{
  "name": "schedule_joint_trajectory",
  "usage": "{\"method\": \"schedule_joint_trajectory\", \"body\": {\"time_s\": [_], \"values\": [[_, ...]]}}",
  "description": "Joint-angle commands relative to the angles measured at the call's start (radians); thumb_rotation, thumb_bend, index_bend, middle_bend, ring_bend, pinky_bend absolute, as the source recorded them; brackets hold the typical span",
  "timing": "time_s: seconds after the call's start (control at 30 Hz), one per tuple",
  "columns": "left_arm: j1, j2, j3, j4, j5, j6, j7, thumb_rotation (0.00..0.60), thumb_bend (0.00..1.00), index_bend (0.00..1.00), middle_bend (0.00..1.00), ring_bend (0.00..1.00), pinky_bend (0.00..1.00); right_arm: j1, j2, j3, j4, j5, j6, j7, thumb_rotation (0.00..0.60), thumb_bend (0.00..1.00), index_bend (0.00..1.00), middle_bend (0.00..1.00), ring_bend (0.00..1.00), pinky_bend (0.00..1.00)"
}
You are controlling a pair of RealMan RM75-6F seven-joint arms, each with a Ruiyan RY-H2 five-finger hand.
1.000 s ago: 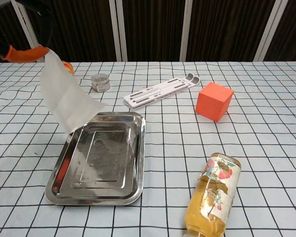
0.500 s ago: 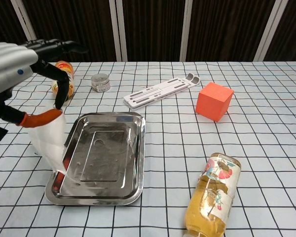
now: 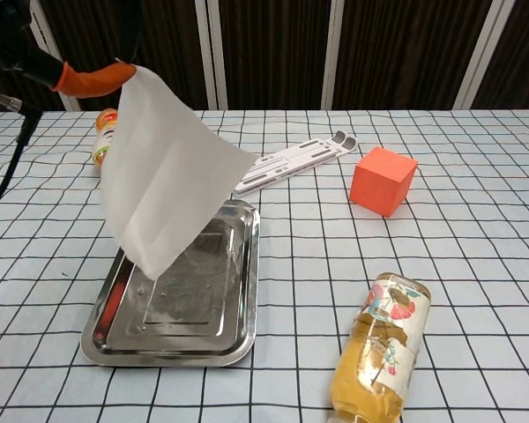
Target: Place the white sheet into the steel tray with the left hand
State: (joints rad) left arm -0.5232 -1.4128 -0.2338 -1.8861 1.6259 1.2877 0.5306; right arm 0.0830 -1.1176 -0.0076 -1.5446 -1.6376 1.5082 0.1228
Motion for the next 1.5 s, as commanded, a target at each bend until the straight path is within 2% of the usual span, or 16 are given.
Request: {"method": "schedule_joint_trajectory", "body": {"time_s": [0.03,0.17,0.27,0.57,0.77,0.9,1.0,1.27,1.5], "values": [[-0.011,-0.01,-0.006,-0.006,-0.005,-0.004,0.011,0.6,0.51,0.61,0.03,0.0,0.0,0.0,0.0,0.0,0.0,0.0,0.0,0.001,0.6,0.29,0.0,0.0,0.0,0.0],[-0.017,-0.02,0.003,-0.001,-0.009,-0.008,0.022,0.6,0.51,0.61,0.04,0.0,0.0,0.0,0.0,0.0,0.0,0.001,-0.001,0.002,0.6,0.29,0.0,0.0,0.0,0.0],[-0.009,-0.027,0.031,0.014,-0.006,-0.007,0.021,0.6,0.51,0.61,0.04,0.0,0.0,0.0,0.001,0.0,0.0,0.001,-0.001,0.003,0.6,0.29,0.0,0.0,0.0,0.0],[0.06,-0.057,0.187,0.106,0.025,0.008,-0.024,0.6,0.51,0.6,0.04,0.0,0.0,0.0,0.001,0.0,-0.001,0.001,-0.002,0.001,0.6,0.29,0.0,0.0,0.0,0.0],[0.095,-0.07,0.271,0.19,0.026,-0.013,-0.066,0.6,0.51,0.58,0.04,0.0,0.0,0.0,0.0,0.0,-0.003,0.002,-0.003,-0.001,0.6,0.29,0.0,0.0,0.0,0.0],[0.111,-0.068,0.307,0.237,0.032,-0.021,-0.09,0.6,0.51,0.57,0.04,0.0,0.0,0.0,0.0,0.0,-0.003,0.004,-0.004,-0.002,0.6,0.29,0.0,0.0,0.0,0.0],[0.119,-0.071,0.32,0.257,0.032,-0.024,-0.102,0.6,0.47,0.52,0.03,0.0,0.0,0.001,0.0,0.0,-0.004,0.004,-0.005,-0.003,0.6,0.29,0.0,0.0,0.0,0.0],[0.135,-0.082,0.333,0.267,0.034,-0.025,-0.115,0.6,0.18,0.26,0.0,0.0,0.0,-0.001,0.001,0.001,-0.004,0.003,-0.002,-0.001,0.6,0.29,0.0,0.0,0.0,0.0],[0.143,-0.047,0.34,0.25,0.038,-0.022,-0.137,0.6,0.15,0.1,0.0,0.0,0.0,-0.001,0.0,0.001,-0.002,0.002,-0.001,0.001,0.6,0.29,0.0,0.0,0.0,0.0]]}}
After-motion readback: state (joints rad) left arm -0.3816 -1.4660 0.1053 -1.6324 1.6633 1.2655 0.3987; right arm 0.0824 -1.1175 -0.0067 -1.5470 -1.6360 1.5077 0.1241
